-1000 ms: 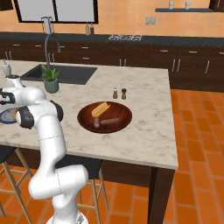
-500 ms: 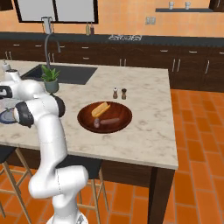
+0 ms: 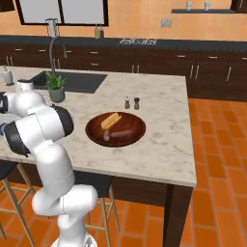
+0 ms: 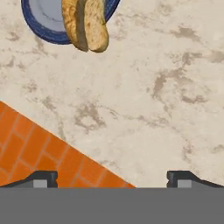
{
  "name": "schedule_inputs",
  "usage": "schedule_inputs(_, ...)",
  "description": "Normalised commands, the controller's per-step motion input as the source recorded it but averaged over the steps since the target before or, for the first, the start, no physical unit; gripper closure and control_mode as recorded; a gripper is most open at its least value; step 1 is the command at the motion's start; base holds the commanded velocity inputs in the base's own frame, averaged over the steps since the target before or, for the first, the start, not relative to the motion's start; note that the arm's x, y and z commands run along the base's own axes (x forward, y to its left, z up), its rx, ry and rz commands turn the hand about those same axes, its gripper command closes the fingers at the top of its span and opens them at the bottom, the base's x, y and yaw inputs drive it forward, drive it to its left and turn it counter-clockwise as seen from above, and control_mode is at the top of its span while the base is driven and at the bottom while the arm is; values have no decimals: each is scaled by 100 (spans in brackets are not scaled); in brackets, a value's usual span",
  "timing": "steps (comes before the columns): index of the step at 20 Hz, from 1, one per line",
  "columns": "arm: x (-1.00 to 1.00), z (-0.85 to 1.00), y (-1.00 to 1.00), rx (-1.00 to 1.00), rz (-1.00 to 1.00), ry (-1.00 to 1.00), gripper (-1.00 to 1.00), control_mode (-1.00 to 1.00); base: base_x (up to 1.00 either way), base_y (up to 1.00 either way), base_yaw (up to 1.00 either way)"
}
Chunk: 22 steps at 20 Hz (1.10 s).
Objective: Place one bun and one sausage from the bowl on each plate.
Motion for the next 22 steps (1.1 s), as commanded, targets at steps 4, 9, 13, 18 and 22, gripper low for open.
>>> schedule_inputs(4,-27,21,-100,0,-22,7,-100,-100,0,0,0)
schedule_inputs(9,0,24,-100,0,-25,13,-100,-100,0,0,0)
schedule_inputs(13,0,3,-88,-3,-27,11,-100,-100,0,0,0)
schedule_inputs(18,3,0,-74,-10,-28,7,-100,-100,0,0,0)
schedule_inputs(22,6,16,-35,-16,-18,-2,-100,-100,0,0,0)
